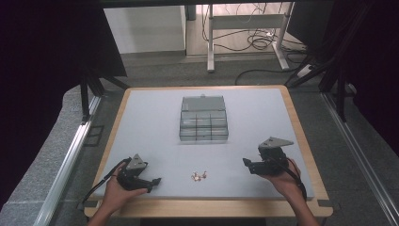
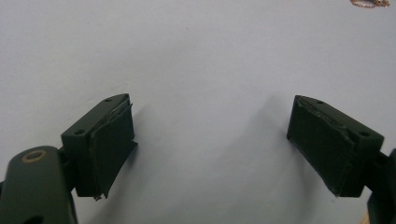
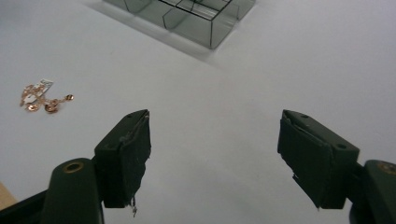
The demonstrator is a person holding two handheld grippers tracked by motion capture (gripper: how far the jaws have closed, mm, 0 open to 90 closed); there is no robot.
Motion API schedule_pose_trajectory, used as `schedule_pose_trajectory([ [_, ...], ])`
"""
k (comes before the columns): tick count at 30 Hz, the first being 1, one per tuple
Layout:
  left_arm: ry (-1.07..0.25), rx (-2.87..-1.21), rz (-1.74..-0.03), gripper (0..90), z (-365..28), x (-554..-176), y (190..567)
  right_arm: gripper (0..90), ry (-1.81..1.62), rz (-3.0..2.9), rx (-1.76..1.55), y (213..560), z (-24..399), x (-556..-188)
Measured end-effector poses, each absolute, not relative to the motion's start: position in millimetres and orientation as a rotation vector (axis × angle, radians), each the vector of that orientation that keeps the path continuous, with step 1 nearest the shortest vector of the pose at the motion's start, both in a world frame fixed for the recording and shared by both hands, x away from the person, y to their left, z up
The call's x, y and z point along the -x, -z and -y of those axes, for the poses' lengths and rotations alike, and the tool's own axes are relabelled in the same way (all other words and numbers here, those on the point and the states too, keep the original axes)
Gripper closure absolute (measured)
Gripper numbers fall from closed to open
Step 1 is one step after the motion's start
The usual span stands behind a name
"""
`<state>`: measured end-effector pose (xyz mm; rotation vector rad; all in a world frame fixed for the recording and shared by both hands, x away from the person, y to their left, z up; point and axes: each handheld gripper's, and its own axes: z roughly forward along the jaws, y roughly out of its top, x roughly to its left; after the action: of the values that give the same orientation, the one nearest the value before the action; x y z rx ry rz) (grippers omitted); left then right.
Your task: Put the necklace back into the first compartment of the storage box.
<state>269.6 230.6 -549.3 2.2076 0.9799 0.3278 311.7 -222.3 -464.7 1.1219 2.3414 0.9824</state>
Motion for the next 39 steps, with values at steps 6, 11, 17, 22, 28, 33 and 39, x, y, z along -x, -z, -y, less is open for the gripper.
schedule_pose_trajectory([
  [6,-0.329,-2.204,-0.984,14.7,-230,-269,549,30.1,-0.958,-2.414,-1.058,450,211,-311],
  [11,-0.329,-2.202,-0.985,14.7,-230,-269,550,32.0,-0.951,-2.452,-1.007,441,200,-310],
  [17,-0.333,-2.202,-0.983,14.6,-230,-269,550,33.5,-0.957,-2.513,-0.951,431,179,-310],
  [22,-0.334,-2.200,-0.983,14.6,-230,-269,550,34.2,-0.941,-2.555,-0.915,429,162,-310],
  [28,-0.334,-2.201,-0.982,14.6,-230,-269,550,36.6,-0.917,-2.619,-0.868,432,143,-314],
  [33,-0.334,-2.201,-0.982,14.6,-230,-269,550,36.8,-0.899,-2.641,-0.848,434,134,-315],
  [39,-0.335,-2.200,-0.983,14.6,-230,-269,550,36.9,-0.877,-2.660,-0.832,438,123,-317],
])
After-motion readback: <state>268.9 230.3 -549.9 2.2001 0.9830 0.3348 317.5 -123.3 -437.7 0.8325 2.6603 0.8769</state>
